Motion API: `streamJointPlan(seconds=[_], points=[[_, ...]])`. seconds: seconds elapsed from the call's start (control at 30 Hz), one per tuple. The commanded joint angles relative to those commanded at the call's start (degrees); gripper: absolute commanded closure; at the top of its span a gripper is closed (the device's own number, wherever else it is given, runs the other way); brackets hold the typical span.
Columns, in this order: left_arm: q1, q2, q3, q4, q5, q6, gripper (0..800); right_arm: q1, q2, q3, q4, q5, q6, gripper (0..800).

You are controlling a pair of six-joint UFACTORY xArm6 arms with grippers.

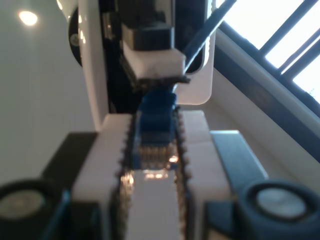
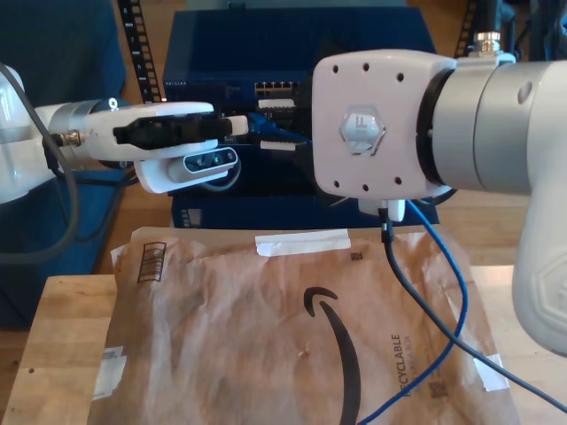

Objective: Grab the cable and plug it in

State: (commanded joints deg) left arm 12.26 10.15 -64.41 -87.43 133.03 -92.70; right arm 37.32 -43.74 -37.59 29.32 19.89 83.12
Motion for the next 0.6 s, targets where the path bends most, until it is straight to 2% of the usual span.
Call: streamJointPlan(seconds=[0.33,0.6], points=[[-0.18,0.0,0.0,0.09,0.09,0.0,779,0.0,0.09,0.0,0.0,-0.09,0.0,577],[-0.18,-0.09,0.0,0.09,0.09,0.0,778,0.0,0.09,0.0,0.0,-0.09,0.09,640]])
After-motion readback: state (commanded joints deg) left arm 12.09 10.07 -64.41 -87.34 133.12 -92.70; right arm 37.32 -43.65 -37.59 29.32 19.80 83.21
